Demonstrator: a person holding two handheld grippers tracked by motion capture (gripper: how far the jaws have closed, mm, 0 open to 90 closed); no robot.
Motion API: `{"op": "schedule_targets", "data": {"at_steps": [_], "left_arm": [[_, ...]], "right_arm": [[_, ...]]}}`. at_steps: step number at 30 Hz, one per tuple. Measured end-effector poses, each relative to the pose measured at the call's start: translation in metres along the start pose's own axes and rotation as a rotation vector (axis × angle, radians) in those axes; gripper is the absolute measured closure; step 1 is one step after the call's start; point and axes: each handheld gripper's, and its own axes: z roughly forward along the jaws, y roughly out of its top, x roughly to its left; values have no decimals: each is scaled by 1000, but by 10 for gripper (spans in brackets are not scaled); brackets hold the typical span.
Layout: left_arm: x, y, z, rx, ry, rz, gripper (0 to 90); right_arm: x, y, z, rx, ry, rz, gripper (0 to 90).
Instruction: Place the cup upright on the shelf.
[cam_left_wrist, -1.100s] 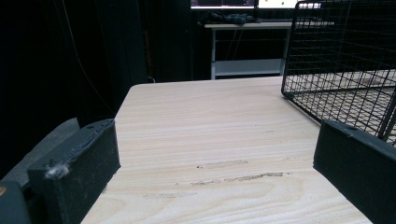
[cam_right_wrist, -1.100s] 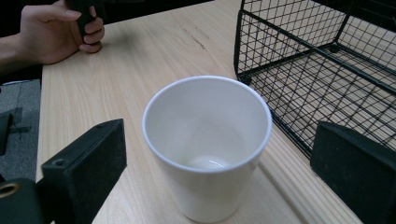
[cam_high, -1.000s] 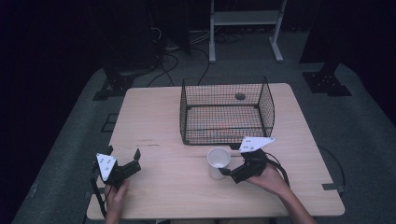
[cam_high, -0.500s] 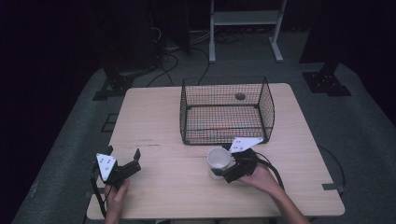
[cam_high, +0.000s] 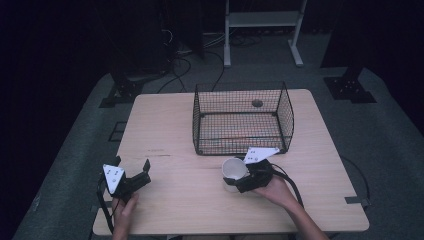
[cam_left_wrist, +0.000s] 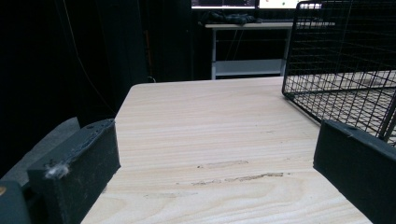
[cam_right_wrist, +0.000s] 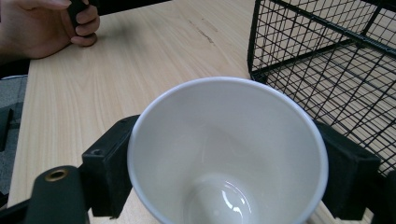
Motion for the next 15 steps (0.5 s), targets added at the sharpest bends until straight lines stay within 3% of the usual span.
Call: {"op": "schedule_targets", "data": {"at_steps": [15], "left_arm": [[0, 0, 0, 0, 0, -1, 0]], "right_arm": [[-5, 23, -9, -12, 71, 17, 182]]}}
